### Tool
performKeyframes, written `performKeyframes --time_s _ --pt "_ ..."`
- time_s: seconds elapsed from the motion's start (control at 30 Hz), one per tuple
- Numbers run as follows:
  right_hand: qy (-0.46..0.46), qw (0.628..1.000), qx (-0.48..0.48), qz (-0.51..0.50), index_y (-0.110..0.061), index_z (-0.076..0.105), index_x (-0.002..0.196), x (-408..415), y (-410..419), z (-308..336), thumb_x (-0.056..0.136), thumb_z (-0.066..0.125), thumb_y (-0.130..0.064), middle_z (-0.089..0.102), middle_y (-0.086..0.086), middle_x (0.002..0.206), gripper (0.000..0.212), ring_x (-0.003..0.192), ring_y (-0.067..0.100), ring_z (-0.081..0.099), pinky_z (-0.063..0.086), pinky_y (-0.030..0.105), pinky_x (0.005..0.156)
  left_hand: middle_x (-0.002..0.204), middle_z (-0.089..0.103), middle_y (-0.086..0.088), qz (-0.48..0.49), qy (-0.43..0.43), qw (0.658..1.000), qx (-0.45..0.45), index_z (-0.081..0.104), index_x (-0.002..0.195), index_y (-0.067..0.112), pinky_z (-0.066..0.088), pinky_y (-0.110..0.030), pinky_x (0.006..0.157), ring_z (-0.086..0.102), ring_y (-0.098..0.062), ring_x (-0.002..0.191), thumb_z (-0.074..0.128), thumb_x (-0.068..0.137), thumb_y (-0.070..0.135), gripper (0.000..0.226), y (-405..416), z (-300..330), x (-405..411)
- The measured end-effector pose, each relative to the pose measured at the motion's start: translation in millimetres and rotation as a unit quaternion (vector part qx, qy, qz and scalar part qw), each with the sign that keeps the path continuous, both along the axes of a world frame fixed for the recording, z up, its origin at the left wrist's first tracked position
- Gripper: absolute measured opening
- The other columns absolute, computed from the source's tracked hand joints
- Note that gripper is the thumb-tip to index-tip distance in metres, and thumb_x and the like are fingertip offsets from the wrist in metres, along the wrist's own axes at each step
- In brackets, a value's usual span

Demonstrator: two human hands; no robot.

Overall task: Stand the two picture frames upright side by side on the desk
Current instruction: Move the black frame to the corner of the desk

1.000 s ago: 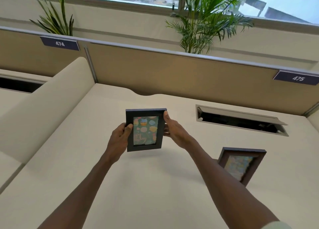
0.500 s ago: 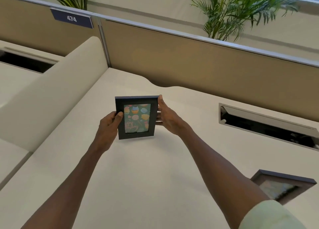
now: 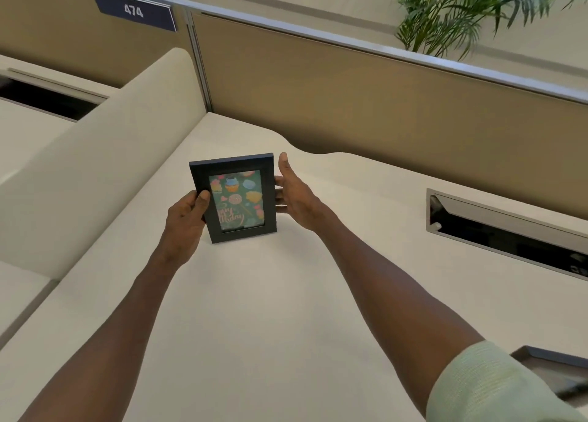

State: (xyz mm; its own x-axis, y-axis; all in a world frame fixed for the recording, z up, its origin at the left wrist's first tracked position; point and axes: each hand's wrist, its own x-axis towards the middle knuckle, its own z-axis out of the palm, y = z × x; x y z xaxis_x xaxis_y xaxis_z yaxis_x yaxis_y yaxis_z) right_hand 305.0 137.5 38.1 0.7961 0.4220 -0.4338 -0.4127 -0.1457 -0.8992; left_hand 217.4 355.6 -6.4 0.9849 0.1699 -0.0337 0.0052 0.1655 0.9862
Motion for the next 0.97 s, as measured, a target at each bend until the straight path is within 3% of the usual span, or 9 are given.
performKeyframes --time_s 0.17,0.23,0.53,0.77,0.97 --pt "-0.015 1.0 0.002 0.005 -0.037 0.07 0.101 8.0 12.5 -7.5 0.084 0.028 -0.082 0.073 -0.006 0.106 0.064 0.099 0.019 0.069 0.051 0.035 0.084 0.12 0.073 -0.001 0.01 0.001 1.0 0.003 0.071 0.112 0.025 0.058 -0.032 0.089 0.068 -0.02 0.114 0.06 0.093 0.05 0.034 14.9 -11.2 14.6" --pt "-0.018 1.0 0.006 0.003 -0.04 0.069 0.096 10.6 17.3 -9.4 0.086 0.03 -0.079 0.072 -0.01 0.103 0.056 0.1 0.018 0.068 0.051 0.039 0.089 0.12 0.073 -0.001 0.011 0.001 1.0 0.009 0.071 0.113 0.026 0.058 -0.033 0.09 0.068 -0.021 0.115 0.059 0.093 0.051 0.034 20.5 -12.5 19.8" --pt "-0.019 1.0 -0.015 0.005 -0.029 0.061 0.102 17.9 34.5 -14.5 0.096 0.026 -0.066 0.065 0.003 0.114 0.052 0.108 0.027 0.062 0.046 0.047 0.104 0.12 0.073 0.0 0.019 0.004 1.0 -0.004 0.071 0.113 0.025 0.058 -0.032 0.09 0.067 -0.02 0.114 0.057 0.094 0.046 0.032 28.8 -6.3 22.7" --pt "-0.02 1.0 -0.021 -0.011 -0.03 0.064 0.093 14.5 46.0 -13.6 0.096 0.026 -0.064 0.067 0.006 0.113 0.052 0.111 0.031 0.062 0.043 0.05 0.108 0.117 0.074 0.002 0.026 0.017 0.999 -0.002 0.069 0.112 0.023 0.059 -0.031 0.09 0.068 -0.019 0.114 0.053 0.095 0.041 0.03 35.7 -2.6 21.2" --pt "-0.011 0.999 -0.028 -0.014 -0.021 0.064 0.104 10.1 47.6 -15.2 0.098 0.026 -0.061 0.067 0.012 0.122 0.055 0.113 0.032 0.062 0.044 0.048 0.108 0.119 0.073 0.001 0.03 0.03 0.999 -0.013 0.068 0.114 0.02 0.058 -0.03 0.09 0.067 -0.02 0.115 0.054 0.094 0.041 0.032 41.0 -3.5 20.8"
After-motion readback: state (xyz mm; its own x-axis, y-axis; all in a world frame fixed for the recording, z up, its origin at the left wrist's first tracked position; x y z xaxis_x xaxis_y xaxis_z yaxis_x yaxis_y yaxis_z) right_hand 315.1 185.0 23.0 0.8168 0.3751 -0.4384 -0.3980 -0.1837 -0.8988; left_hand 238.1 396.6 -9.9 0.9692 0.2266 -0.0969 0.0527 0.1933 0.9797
